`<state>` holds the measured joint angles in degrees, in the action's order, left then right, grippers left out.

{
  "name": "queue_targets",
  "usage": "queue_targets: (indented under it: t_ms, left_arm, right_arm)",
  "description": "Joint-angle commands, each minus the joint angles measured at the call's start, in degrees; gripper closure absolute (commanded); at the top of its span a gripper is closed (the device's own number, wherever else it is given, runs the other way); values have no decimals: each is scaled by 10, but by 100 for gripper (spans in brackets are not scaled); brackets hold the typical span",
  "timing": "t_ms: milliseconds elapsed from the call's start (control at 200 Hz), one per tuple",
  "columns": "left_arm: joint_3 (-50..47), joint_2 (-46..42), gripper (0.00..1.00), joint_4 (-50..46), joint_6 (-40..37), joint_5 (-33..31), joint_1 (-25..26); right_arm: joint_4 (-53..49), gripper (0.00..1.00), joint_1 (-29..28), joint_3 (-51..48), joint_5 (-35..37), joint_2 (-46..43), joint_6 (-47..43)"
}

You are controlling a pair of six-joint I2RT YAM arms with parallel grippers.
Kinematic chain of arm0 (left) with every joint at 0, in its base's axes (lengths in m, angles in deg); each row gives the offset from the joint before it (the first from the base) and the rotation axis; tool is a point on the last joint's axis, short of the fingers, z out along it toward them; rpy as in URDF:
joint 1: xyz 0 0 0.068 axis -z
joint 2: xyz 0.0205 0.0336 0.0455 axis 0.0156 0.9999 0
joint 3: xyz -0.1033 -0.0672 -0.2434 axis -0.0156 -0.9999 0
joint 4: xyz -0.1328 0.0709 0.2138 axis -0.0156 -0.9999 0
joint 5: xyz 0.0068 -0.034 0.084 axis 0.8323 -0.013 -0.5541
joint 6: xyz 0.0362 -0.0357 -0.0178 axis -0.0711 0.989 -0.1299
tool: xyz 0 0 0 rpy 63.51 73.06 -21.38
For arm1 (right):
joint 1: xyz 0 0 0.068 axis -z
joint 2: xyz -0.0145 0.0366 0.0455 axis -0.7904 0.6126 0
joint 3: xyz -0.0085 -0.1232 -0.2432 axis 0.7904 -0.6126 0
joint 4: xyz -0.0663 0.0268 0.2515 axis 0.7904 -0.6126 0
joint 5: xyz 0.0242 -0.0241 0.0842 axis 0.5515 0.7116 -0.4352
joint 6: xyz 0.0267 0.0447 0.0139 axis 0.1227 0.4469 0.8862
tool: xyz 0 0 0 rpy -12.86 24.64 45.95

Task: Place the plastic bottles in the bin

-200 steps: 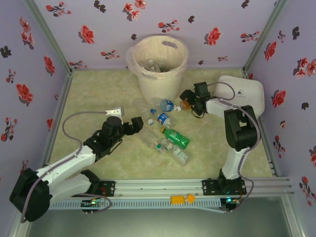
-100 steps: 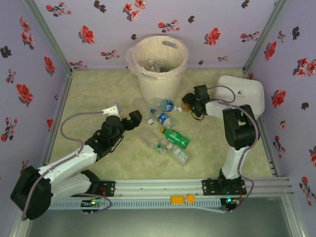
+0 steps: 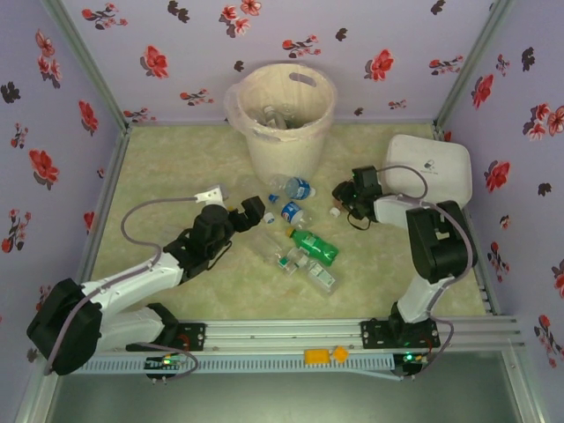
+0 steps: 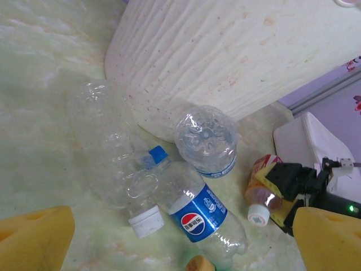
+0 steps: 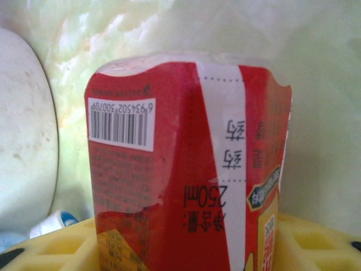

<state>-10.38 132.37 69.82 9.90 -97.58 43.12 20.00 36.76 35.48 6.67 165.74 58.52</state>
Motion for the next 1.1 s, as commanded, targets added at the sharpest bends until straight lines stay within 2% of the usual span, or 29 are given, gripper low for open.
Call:
queue_targets:
  t_ms: [0,230,480,625,865,1095]
  left_arm:
    - [17,8,0,11,5,-17,3]
    - [46,16,0,-6,-25,-32,3]
    - [34,29,0,12,-2,-35,-24]
    - [10,24,0,13,14,-35,-43]
    - [-10,2,0,-2,20,-15,-59]
    - [-31,2,0,-1,28,3,-62]
  right_arm:
    - [-62,44,1,-41,-1,-29,-38]
    - [-61,53,1,-89,3,-99,-78]
    - [-122,56,1,-65,9,-189,-169]
    - [-141,56,1,-36,-1,-234,-212]
    - [-128,57,2,16,-58,-296,-235]
    - [-140,57,2,136,-88,-309,-259]
